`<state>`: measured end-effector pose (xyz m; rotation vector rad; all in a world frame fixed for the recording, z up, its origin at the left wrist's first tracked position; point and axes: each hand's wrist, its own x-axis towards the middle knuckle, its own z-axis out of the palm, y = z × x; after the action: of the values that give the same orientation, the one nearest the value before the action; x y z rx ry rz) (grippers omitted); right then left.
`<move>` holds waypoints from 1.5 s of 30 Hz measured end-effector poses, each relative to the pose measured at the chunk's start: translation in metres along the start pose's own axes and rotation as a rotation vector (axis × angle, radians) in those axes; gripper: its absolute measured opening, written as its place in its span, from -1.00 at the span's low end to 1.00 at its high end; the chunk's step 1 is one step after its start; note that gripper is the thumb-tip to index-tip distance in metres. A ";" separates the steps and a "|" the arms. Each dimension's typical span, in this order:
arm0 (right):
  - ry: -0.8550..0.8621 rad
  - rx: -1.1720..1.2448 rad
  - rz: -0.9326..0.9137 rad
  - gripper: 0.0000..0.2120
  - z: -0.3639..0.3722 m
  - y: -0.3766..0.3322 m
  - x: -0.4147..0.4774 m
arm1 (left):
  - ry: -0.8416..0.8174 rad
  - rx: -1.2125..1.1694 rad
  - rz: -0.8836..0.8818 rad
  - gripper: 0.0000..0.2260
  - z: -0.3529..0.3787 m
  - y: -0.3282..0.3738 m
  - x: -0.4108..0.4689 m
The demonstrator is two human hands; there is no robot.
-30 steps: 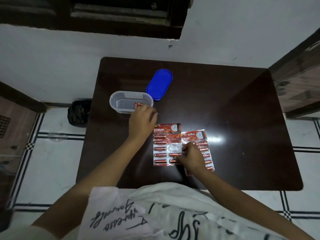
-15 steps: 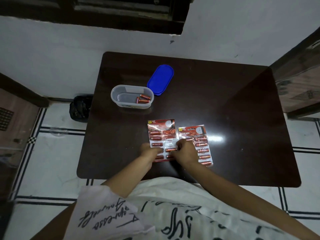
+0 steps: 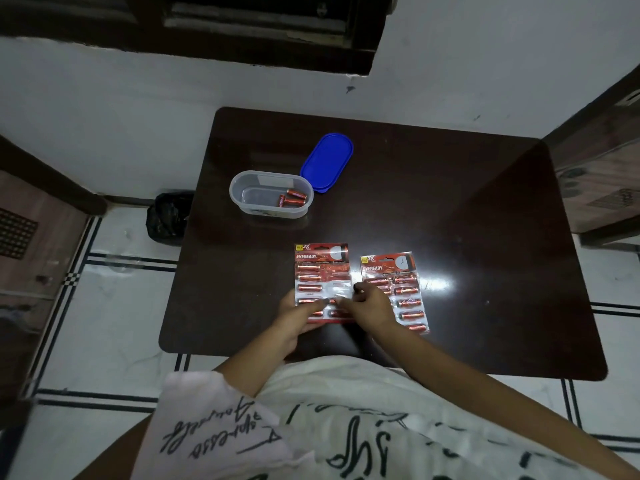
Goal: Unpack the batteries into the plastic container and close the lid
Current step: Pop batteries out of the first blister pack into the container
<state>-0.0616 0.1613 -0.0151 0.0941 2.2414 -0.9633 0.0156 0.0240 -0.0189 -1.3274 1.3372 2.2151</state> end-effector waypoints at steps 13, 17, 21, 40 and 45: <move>-0.027 0.364 0.140 -0.72 0.002 -0.003 0.003 | 0.011 -0.081 -0.011 -0.69 0.006 -0.009 0.001; 0.017 0.301 0.117 -0.75 0.006 0.004 0.005 | -0.014 -0.084 -0.006 -0.71 0.007 -0.014 0.000; 0.009 0.354 0.114 -0.77 0.006 0.008 0.005 | -0.036 -0.097 -0.020 -0.72 0.003 -0.015 0.001; -0.138 0.736 0.109 -0.81 -0.003 0.014 0.000 | -0.130 -0.053 -0.045 -0.82 -0.003 -0.002 0.005; -0.166 0.818 0.114 -0.76 -0.004 0.012 0.000 | -0.144 -0.001 -0.090 -0.73 -0.008 0.005 0.012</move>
<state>-0.0599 0.1723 -0.0200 0.4764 1.5519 -1.6905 0.0108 0.0119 -0.0270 -1.1795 1.2016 2.2052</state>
